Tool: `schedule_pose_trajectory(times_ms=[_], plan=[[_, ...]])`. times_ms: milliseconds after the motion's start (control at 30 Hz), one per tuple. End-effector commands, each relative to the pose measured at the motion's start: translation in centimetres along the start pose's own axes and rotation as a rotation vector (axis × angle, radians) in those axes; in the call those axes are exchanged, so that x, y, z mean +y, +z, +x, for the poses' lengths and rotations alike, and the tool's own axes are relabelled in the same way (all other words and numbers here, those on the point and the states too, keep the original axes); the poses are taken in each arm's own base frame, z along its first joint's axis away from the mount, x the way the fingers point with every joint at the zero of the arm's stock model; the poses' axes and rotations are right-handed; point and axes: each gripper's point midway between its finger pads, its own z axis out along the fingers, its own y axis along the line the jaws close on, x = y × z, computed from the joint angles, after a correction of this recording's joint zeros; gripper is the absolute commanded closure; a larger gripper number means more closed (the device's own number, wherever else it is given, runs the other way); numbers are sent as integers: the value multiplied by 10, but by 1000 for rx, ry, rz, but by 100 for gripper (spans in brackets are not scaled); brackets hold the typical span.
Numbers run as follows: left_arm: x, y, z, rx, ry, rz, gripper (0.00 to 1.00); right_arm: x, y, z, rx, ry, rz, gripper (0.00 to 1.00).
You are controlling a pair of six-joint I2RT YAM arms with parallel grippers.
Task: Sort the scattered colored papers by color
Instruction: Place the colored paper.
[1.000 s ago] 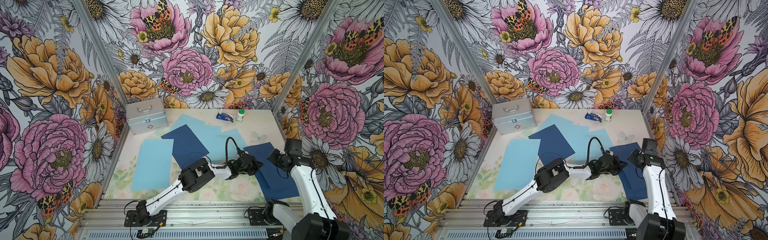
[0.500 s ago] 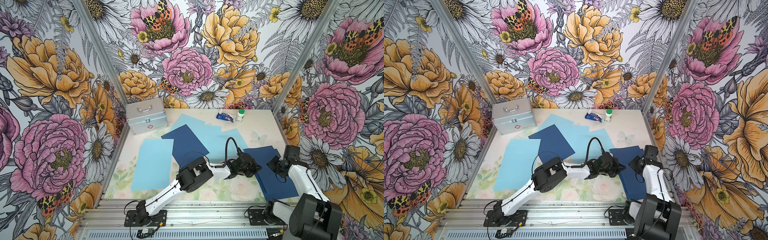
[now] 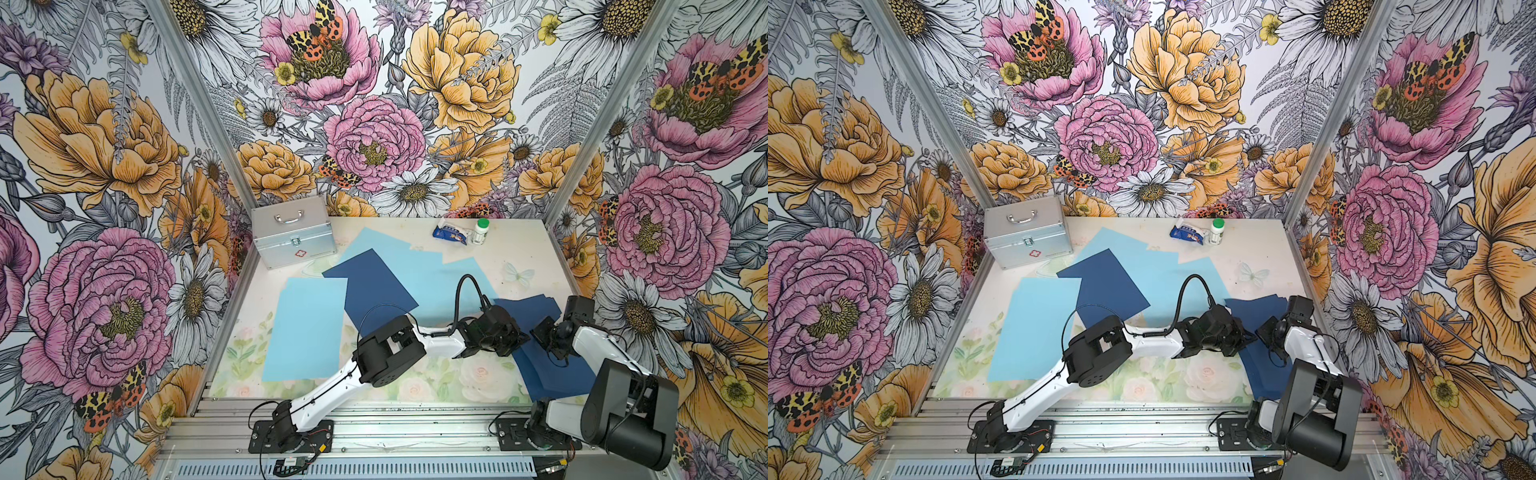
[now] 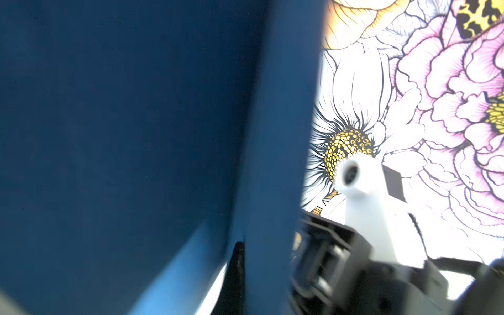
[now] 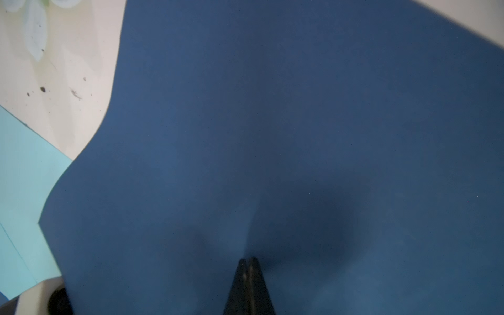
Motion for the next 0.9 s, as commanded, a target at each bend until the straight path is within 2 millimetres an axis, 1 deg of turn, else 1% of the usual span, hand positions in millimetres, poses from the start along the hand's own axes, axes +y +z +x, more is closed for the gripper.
schedule_pose_trajectory(times_ms=[0, 100, 200, 233, 267, 300, 333, 367, 467, 500, 567, 700, 733, 767, 800, 867], plan=[[3, 1, 6, 17, 3, -16, 100, 2, 7, -4, -5, 25, -27, 100], [2, -1, 3, 8, 3, -11, 100, 1, 11, -3, 6, 42, -32, 100], [-5, -1, 3, 10, 18, 5, 100, 0, 11, -3, 8, 49, -31, 100], [-8, -2, 4, 10, 31, 10, 95, 0, 11, -3, 10, 51, -34, 100], [-12, -5, 2, 4, 47, 16, 83, -1, 12, -2, 15, 52, -34, 100], [-20, -12, 0, -8, 72, 22, 55, -2, 13, -2, 20, 57, -33, 100], [-27, -20, -2, -24, 98, 10, 2, -2, 14, -1, 24, 59, -32, 100], [-31, -28, -7, -48, 126, -10, 1, -2, 14, -1, 26, 61, -36, 100], [-53, -70, -26, -154, 228, -29, 1, -3, 14, -1, 28, 66, -35, 100], [-62, -87, -32, -190, 266, -29, 1, -4, 14, -1, 28, 67, -32, 100], [-73, -121, -43, -254, 336, -49, 1, -4, 15, -2, 30, 68, -33, 100], [-83, -191, -65, -413, 498, -100, 1, -3, 15, -4, 25, 71, -37, 100], [-85, -206, -69, -443, 561, -121, 1, 0, 14, -6, 23, 69, -45, 100], [-80, -217, -75, -473, 597, -171, 1, 2, 12, -7, 20, 67, -52, 100], [-88, -238, -77, -527, 644, -206, 1, 7, 9, -11, 11, 64, -73, 100], [-86, -261, -84, -583, 753, -313, 1, 19, 0, -18, -10, 56, -122, 100]])
